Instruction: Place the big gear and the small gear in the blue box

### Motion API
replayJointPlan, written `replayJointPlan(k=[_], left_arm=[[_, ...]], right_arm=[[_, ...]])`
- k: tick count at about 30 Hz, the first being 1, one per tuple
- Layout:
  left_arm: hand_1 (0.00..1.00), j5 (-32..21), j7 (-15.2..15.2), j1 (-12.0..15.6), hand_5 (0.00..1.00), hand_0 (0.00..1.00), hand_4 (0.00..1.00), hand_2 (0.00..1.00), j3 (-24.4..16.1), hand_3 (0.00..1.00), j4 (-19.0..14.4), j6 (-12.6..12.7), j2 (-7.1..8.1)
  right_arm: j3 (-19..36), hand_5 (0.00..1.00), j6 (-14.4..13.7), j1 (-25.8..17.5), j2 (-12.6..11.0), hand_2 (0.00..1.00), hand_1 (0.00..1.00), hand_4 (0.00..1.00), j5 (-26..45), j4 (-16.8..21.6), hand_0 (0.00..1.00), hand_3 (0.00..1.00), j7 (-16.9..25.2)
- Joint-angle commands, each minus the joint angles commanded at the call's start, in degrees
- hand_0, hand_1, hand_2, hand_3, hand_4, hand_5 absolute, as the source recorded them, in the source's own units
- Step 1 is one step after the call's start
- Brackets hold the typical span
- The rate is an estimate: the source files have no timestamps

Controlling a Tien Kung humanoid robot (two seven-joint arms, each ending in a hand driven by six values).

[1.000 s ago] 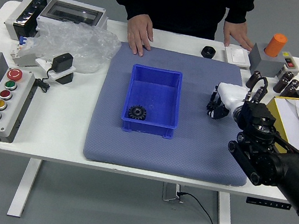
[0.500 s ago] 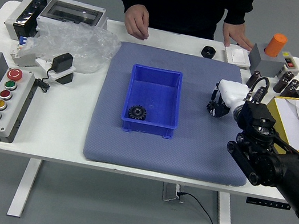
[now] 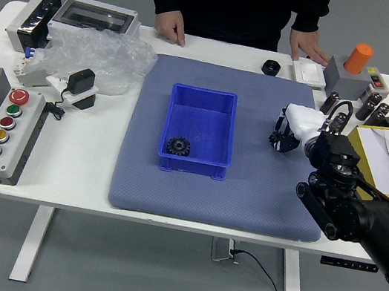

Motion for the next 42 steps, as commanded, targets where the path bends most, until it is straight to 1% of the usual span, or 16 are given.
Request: replayJointPlan(k=[12,19,29,37,42], left_arm=[[0.818,-0.05,0.02,0.06,0.295,0.847,0.74,0.824,0.07,0.859,0.0,0.0,0.22],[0.818,-0.08,-0.03,0.07,0.295,0.847,0.74,0.824,0.07,0.859,0.0,0.02,0.33],[0.818,-0.17,-0.08,0.06,0.293,0.847,0.739,0.824,0.02,0.859,0.0,0.05,0.51],[0.818,-0.26,-0.1,0.05,0.294,0.847,0.739,0.825,-0.01,0.86,0.0,0.08,0.63],[0.818,-0.24,-0.12,0.08,0.294,0.847,0.738,0.824,-0.09,0.86,0.0,0.1,0.68]], right_arm=[[1.09,0.05,1.17,0.02,-1.35,0.372,0.366,0.722,-0.51,2.83,0.442,0.395,-1.49],[1.52,0.051,1.72,-0.09,-2.3,0.373,0.367,0.722,-1.22,5.53,0.441,0.397,-2.43],[1.97,0.048,2.48,-0.15,-3.48,0.375,0.37,0.729,-2.79,11.41,0.444,0.401,-4.0],[1.84,0.048,2.82,-0.07,-4.0,0.375,0.368,0.728,-3.95,17.48,0.44,0.401,-5.16],[1.27,0.048,3.23,0.14,-3.65,0.374,0.368,0.728,-4.43,21.77,0.44,0.401,-5.97]])
